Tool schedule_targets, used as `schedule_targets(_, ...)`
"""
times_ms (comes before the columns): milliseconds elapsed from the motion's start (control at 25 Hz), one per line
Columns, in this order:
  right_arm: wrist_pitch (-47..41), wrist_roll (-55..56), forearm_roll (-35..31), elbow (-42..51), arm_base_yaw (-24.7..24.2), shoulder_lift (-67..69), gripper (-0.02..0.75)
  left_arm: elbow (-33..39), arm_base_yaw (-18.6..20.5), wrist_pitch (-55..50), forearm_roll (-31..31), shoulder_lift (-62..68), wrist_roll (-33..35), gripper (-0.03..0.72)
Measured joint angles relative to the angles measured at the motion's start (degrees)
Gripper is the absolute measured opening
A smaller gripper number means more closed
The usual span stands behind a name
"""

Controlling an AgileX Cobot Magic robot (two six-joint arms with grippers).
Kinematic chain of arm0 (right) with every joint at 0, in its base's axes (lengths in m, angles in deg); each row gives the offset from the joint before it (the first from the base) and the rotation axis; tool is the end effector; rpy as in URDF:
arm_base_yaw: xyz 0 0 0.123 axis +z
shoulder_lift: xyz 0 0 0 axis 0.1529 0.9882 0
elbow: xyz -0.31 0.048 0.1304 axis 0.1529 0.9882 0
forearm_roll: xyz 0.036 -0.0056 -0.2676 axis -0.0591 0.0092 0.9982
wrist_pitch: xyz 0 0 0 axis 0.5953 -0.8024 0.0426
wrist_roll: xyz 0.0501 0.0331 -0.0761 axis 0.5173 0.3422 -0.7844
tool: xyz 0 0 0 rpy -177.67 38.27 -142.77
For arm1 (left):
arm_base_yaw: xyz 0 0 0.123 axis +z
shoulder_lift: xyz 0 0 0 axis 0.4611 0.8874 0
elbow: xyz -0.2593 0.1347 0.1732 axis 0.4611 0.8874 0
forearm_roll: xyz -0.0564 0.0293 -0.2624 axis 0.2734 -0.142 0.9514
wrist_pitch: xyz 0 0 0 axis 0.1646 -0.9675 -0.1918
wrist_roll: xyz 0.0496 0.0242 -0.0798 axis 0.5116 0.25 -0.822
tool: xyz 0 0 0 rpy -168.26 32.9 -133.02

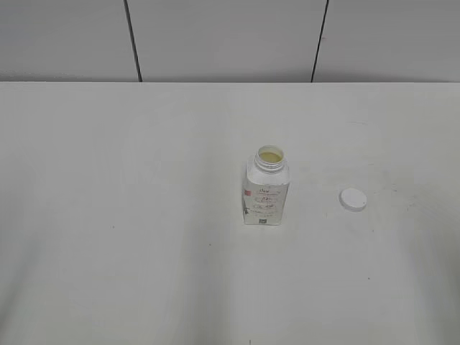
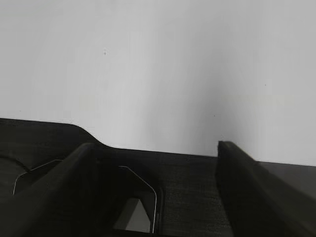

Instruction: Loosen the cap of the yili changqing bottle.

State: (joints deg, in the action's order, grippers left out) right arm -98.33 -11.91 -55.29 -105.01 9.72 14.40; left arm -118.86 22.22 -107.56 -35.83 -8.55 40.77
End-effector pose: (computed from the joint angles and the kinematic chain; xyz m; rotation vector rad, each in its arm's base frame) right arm 0.0461 0.0155 0.2852 -0.2186 2.5652 0.1618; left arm 0.0054 -0.0045 0.2965 0.1710 2.2756 -0.0728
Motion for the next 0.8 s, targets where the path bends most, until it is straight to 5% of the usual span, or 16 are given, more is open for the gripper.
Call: schedule_targets(800, -0.59, -0.04, -0.06, 0.08, 0.0, -30.41, 0.587, 0.0, 0.0, -0.31, 0.21, -16.01, 0.0, 0.47)
